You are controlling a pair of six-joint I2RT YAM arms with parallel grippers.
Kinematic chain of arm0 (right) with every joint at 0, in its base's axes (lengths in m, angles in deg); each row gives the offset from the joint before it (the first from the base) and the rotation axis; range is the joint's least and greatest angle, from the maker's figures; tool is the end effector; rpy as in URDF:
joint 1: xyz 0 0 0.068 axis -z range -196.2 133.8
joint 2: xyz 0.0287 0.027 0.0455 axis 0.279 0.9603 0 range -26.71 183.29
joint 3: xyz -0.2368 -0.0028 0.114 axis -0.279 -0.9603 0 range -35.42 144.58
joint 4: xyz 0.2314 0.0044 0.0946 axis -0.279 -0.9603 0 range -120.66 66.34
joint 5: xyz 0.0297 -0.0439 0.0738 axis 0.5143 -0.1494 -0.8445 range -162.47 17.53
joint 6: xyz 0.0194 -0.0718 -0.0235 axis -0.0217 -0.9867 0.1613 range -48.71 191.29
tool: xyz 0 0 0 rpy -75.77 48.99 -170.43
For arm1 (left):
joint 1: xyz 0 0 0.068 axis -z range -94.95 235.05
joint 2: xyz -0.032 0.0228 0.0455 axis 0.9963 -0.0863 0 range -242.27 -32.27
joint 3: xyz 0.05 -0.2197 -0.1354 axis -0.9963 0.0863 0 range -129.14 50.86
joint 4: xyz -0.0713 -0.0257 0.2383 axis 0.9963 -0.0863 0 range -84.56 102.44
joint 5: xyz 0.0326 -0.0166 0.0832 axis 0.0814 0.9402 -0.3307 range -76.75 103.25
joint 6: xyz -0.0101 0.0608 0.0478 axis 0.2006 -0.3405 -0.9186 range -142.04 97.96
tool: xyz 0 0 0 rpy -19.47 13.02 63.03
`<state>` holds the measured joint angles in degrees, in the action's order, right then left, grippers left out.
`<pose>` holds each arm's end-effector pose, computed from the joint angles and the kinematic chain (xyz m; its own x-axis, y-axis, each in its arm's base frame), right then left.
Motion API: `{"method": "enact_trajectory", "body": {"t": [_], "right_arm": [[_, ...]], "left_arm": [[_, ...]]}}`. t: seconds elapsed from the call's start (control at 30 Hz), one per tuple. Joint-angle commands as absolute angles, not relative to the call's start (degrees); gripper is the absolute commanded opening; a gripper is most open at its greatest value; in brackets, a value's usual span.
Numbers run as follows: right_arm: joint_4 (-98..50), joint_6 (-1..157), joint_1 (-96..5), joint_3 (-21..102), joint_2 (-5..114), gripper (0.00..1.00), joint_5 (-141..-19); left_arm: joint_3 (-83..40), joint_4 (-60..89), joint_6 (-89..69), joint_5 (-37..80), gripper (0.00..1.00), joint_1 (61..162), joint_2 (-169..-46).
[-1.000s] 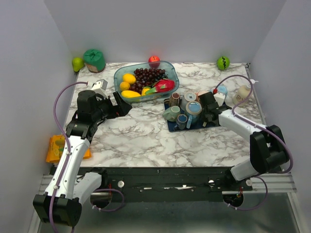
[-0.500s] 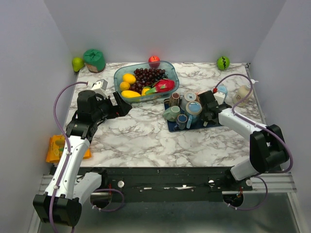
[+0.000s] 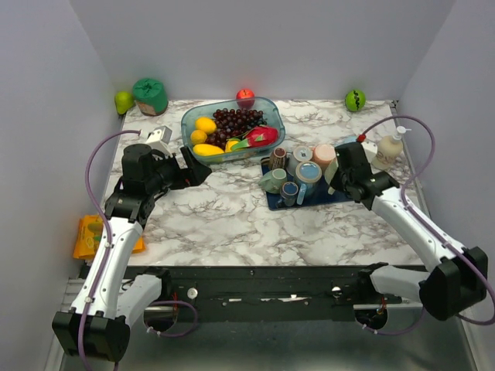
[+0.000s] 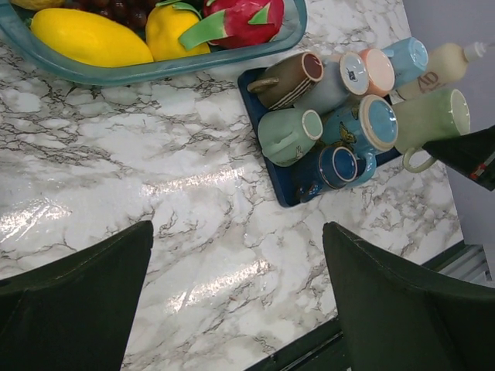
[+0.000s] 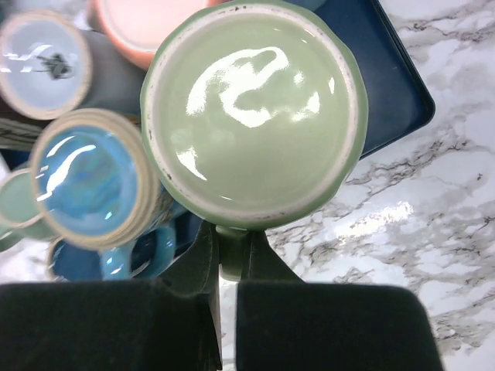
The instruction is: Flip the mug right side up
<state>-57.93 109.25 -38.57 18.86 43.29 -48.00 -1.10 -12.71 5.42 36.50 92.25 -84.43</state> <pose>0.2510 0.0735 0.2435 -0.6200 0.3503 -0.7021 0.3567 0.9228 0.1455 0.2145 -0.0536 0.3152 -0.5932 -0.3522 -0.7239 0.2202 0.7940 -0.5667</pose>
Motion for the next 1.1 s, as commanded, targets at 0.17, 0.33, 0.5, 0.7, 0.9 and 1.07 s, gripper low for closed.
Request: {"method": "enact_trajectory", "body": {"t": [0.17,0.33,0.5,0.7,0.9,1.07], "right_arm": [[-50.84,108.81,-38.44,25.13,27.97,0.01,-69.70],[-41.70,113.91,-38.53,25.84,26.03,0.01,-83.70],[-25.79,122.26,-40.71,24.78,26.90,0.01,-94.08],[-13.13,126.74,-45.02,27.07,29.89,0.01,-97.24],[-5.12,128.60,-48.98,29.53,32.88,0.01,-99.54],[-2.67,128.94,-51.44,31.03,34.64,0.01,-99.89]], "left_arm": [[-0.29,-4.36,12.13,47.26,0.99,93.22,-82.19],[-0.38,4.33,18.64,49.81,0.99,96.81,-82.27],[0.06,13.48,26.20,50.26,0.99,103.41,-83.59],[-1.34,23.68,32.62,48.67,0.99,112.90,-87.63],[-5.38,29.93,36.48,47.71,0.99,116.60,-91.41],[-7.49,36.60,39.91,47.01,0.99,118.36,-93.08]]}}
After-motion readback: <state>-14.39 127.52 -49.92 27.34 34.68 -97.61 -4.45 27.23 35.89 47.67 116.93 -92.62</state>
